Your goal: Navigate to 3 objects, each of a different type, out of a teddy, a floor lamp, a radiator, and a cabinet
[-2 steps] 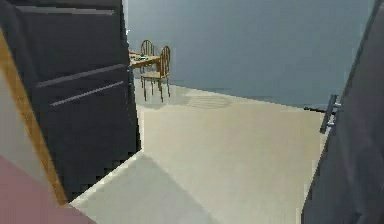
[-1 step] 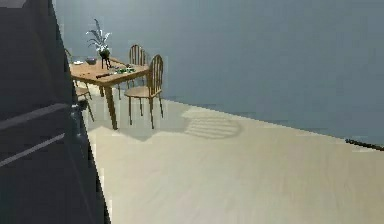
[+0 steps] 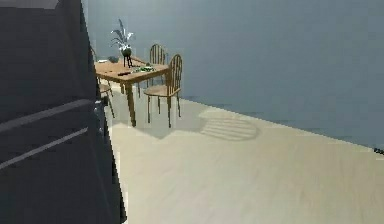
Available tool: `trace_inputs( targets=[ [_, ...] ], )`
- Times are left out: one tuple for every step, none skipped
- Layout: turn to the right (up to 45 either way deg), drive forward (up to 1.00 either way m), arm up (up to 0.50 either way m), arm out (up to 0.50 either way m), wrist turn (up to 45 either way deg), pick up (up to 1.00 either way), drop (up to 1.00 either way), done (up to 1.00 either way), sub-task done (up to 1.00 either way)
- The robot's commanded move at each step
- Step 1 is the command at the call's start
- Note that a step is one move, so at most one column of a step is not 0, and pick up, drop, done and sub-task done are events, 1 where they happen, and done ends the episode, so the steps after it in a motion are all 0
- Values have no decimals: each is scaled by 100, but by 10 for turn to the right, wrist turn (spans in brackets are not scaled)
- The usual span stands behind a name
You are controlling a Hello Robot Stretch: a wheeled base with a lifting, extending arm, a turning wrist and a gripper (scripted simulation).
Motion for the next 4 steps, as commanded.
trace_inputs(
  targets=[
    [-30,0,0,0,0,0,0,0,0],
    [0,40,0,0,0,0,0,0,0],
    [450,0,0,0,0,0,0,0,0],
    [0,40,0,0,0,0,0,0,0]
  ],
)
